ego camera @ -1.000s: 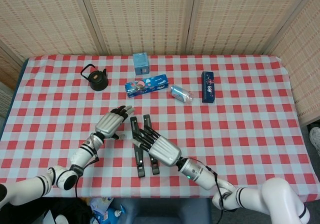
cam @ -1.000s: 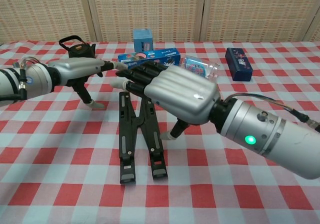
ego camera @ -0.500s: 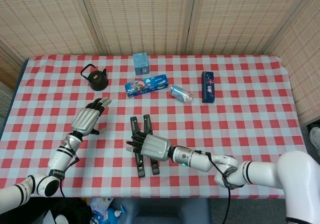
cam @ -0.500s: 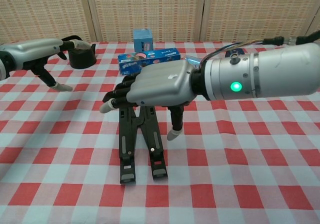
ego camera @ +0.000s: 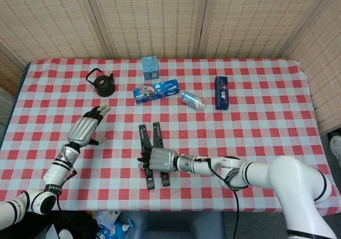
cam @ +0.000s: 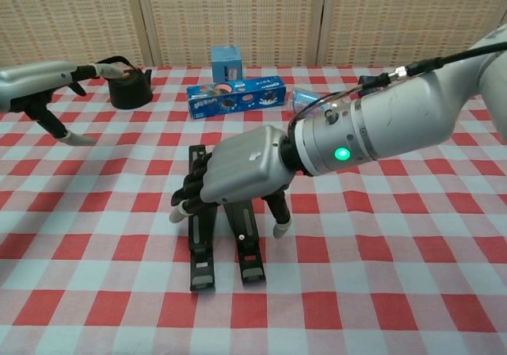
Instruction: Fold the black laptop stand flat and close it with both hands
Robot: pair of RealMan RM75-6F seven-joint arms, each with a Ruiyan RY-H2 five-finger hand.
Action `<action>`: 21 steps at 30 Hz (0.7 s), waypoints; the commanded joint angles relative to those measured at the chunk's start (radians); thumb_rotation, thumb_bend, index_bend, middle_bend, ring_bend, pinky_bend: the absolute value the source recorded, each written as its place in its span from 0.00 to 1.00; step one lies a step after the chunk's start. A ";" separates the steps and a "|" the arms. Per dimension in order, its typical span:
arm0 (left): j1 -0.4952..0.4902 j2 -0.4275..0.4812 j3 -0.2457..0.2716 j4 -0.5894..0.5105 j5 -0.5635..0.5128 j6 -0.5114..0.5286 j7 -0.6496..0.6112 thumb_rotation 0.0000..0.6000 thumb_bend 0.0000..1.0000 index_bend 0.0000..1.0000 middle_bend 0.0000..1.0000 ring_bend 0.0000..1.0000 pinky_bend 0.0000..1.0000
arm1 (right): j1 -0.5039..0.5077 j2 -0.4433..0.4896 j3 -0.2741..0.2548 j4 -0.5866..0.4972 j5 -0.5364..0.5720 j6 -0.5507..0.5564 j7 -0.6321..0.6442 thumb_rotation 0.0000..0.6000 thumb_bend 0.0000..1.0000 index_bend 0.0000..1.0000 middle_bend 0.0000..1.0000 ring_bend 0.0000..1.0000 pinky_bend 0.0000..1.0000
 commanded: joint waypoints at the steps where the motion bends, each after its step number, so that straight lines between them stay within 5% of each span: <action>1: 0.003 0.000 0.001 0.005 0.000 -0.003 -0.006 1.00 0.22 0.00 0.00 0.00 0.17 | 0.020 -0.024 -0.024 0.035 -0.017 0.009 0.026 1.00 0.00 0.00 0.00 0.00 0.00; 15: 0.014 -0.011 0.000 0.028 0.019 0.000 -0.033 1.00 0.22 0.00 0.00 0.00 0.17 | 0.058 -0.063 -0.065 0.104 -0.021 0.034 0.086 1.00 0.00 0.00 0.06 0.00 0.00; 21: 0.016 -0.015 0.001 0.035 0.024 -0.005 -0.039 1.00 0.22 0.00 0.00 0.00 0.17 | 0.060 -0.067 -0.074 0.117 -0.014 0.048 0.097 1.00 0.02 0.14 0.17 0.00 0.00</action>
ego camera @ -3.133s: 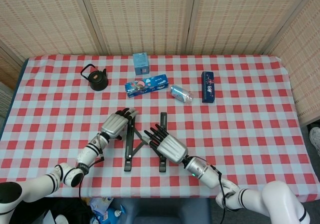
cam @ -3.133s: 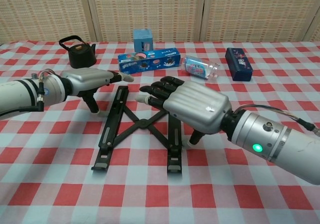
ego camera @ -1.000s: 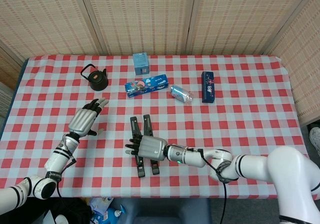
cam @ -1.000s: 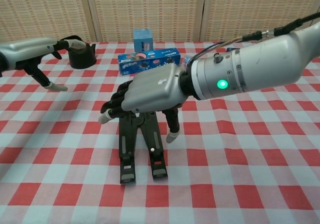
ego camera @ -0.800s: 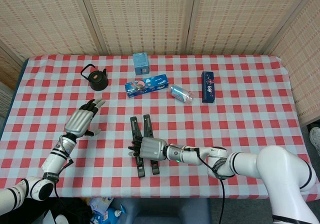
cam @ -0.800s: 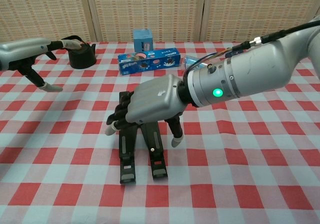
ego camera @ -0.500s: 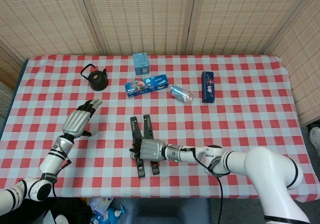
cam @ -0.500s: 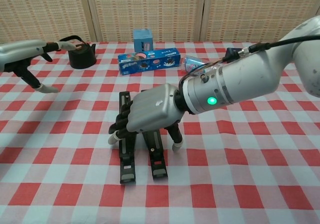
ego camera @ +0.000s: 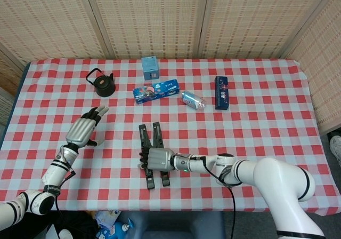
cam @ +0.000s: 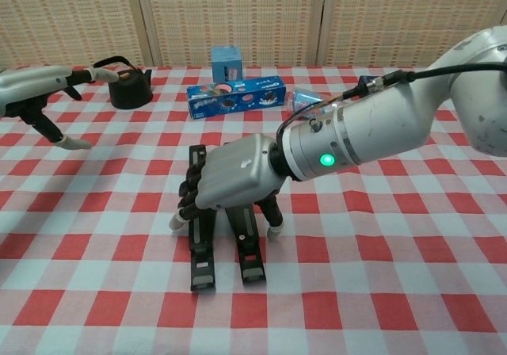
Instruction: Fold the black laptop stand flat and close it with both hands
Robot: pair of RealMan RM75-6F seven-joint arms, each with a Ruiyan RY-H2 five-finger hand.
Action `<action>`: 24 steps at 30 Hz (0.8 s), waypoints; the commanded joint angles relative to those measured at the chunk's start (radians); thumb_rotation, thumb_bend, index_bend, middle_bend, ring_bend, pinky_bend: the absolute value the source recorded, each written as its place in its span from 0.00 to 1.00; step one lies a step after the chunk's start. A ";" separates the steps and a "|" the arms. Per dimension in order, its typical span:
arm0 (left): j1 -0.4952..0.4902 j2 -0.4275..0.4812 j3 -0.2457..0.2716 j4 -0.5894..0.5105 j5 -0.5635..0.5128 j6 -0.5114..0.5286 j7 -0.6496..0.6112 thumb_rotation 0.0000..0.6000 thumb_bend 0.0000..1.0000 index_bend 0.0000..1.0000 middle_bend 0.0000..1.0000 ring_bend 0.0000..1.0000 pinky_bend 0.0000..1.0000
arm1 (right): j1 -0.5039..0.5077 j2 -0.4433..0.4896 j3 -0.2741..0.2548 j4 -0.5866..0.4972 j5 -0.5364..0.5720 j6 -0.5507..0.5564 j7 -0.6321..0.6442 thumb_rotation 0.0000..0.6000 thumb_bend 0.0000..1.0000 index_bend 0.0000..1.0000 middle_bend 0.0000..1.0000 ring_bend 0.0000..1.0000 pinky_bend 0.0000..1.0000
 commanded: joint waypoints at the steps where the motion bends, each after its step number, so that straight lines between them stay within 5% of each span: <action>1: 0.000 -0.002 0.000 0.002 0.001 -0.003 -0.002 1.00 0.22 0.00 0.00 0.00 0.17 | 0.001 -0.003 -0.004 0.004 0.003 0.003 0.006 1.00 0.02 0.17 0.20 0.00 0.00; 17: 0.002 -0.006 -0.002 0.009 0.012 -0.006 -0.009 1.00 0.22 0.00 0.00 0.00 0.17 | -0.016 -0.031 -0.021 0.050 -0.006 0.100 0.039 1.00 0.12 0.48 0.44 0.07 0.00; 21: 0.003 -0.006 -0.002 0.009 0.011 -0.009 -0.008 1.00 0.22 0.00 0.00 0.00 0.17 | -0.018 -0.030 -0.025 0.049 -0.007 0.111 0.040 1.00 0.12 0.48 0.41 0.07 0.00; 24: 0.003 -0.006 -0.004 0.008 0.009 -0.009 -0.008 1.00 0.22 0.00 0.00 0.00 0.17 | -0.025 -0.018 -0.018 0.031 0.010 0.103 0.020 1.00 0.10 0.25 0.26 0.04 0.00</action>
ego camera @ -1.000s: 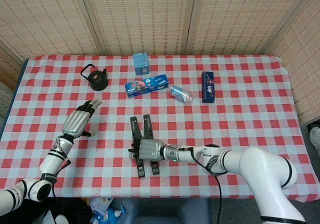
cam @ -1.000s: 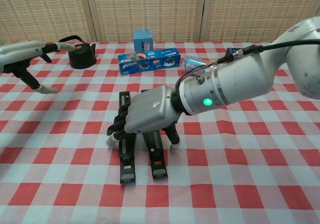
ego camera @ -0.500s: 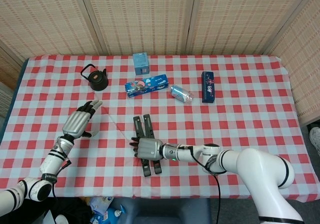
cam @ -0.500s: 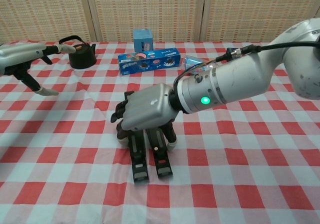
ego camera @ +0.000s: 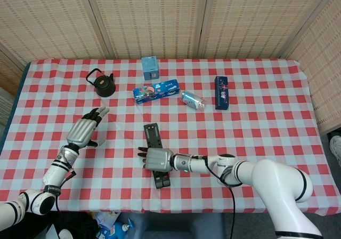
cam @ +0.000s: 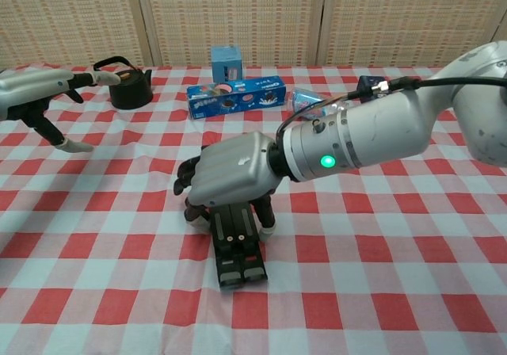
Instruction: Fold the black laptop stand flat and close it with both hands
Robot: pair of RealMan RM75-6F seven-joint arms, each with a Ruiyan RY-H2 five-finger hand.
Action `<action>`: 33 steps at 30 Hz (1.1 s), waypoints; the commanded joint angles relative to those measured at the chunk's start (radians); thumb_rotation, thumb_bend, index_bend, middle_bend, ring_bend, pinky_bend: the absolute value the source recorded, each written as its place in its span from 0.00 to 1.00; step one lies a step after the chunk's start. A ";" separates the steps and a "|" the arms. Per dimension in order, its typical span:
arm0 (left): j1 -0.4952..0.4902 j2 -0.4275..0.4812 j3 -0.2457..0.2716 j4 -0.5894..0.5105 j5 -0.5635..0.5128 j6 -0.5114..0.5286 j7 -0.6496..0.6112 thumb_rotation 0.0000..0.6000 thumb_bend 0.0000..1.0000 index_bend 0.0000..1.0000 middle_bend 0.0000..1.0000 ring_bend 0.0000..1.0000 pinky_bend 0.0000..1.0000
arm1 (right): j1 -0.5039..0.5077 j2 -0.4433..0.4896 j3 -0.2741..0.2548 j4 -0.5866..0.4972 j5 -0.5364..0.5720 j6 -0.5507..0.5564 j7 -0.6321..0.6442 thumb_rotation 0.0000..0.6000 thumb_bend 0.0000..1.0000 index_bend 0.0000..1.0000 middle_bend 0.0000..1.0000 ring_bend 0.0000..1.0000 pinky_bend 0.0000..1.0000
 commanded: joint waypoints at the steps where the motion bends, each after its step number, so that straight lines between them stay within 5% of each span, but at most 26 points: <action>1: 0.000 0.001 -0.001 -0.002 -0.001 -0.001 0.001 1.00 0.22 0.00 0.00 0.00 0.17 | -0.009 0.014 0.010 -0.022 0.022 -0.007 -0.019 1.00 0.09 0.13 0.18 0.02 0.00; 3: -0.001 0.004 -0.002 -0.005 -0.001 -0.002 0.005 1.00 0.22 0.00 0.00 0.00 0.17 | -0.024 0.029 0.026 -0.048 0.045 0.000 -0.046 1.00 0.08 0.01 0.08 0.00 0.00; 7: 0.000 0.013 -0.007 -0.018 -0.006 0.004 0.015 1.00 0.22 0.00 0.00 0.00 0.17 | -0.065 0.076 0.053 -0.108 0.096 0.019 -0.107 1.00 0.06 0.00 0.01 0.00 0.00; 14: 0.020 0.043 -0.032 -0.060 -0.047 0.059 0.083 1.00 0.22 0.00 0.00 0.00 0.17 | -0.193 0.225 0.104 -0.283 0.233 0.114 -0.252 1.00 0.12 0.00 0.00 0.00 0.00; 20: 0.050 0.102 -0.051 -0.141 -0.097 0.118 0.164 1.00 0.22 0.00 0.00 0.00 0.17 | -0.379 0.356 0.137 -0.472 0.376 0.323 -0.389 1.00 0.25 0.00 0.07 0.00 0.00; 33: 0.211 0.227 0.006 -0.274 -0.037 0.322 0.178 1.00 0.22 0.00 0.00 0.00 0.17 | -0.765 0.609 0.035 -0.697 0.454 0.661 -0.361 1.00 0.25 0.04 0.16 0.00 0.08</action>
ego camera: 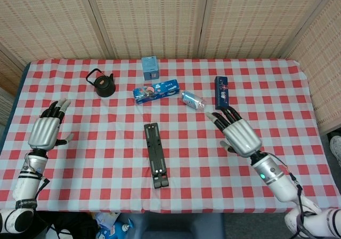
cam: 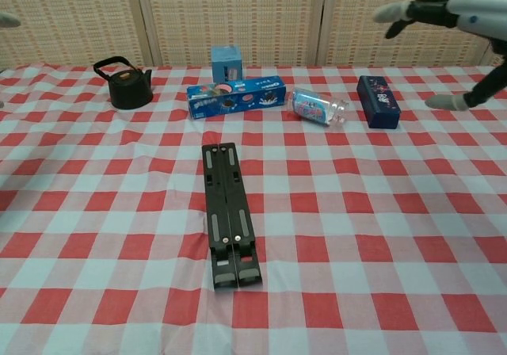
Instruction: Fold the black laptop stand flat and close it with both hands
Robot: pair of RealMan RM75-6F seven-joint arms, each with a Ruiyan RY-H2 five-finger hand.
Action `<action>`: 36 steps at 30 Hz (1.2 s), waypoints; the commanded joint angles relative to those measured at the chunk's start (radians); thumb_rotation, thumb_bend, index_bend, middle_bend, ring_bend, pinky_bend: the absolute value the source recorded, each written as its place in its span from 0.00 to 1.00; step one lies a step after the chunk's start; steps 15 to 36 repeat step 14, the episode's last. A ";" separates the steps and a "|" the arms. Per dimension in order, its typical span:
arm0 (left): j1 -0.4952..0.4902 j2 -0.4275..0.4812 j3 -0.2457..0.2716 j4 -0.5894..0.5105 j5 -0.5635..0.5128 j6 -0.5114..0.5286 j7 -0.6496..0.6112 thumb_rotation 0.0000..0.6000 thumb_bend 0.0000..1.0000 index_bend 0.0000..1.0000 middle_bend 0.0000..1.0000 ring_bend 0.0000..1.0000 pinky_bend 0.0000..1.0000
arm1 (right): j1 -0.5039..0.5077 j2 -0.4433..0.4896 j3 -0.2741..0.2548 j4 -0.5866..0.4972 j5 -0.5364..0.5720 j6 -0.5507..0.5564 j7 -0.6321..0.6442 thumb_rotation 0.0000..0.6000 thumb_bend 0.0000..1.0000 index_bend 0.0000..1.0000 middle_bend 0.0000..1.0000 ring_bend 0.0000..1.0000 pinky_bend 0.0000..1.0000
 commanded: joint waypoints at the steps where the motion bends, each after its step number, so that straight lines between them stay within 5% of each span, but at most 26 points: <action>1: 0.060 0.032 0.037 -0.042 0.060 0.085 -0.006 1.00 0.22 0.00 0.00 0.00 0.17 | -0.105 0.081 -0.053 -0.055 0.007 0.068 0.043 1.00 0.23 0.06 0.16 0.00 0.08; 14: 0.261 0.060 0.153 -0.152 0.219 0.326 0.015 1.00 0.22 0.00 0.00 0.00 0.17 | -0.393 0.133 -0.126 -0.062 -0.122 0.323 0.061 1.00 0.19 0.10 0.17 0.00 0.08; 36: 0.261 0.060 0.153 -0.152 0.219 0.326 0.015 1.00 0.22 0.00 0.00 0.00 0.17 | -0.393 0.133 -0.126 -0.062 -0.122 0.323 0.061 1.00 0.19 0.10 0.17 0.00 0.08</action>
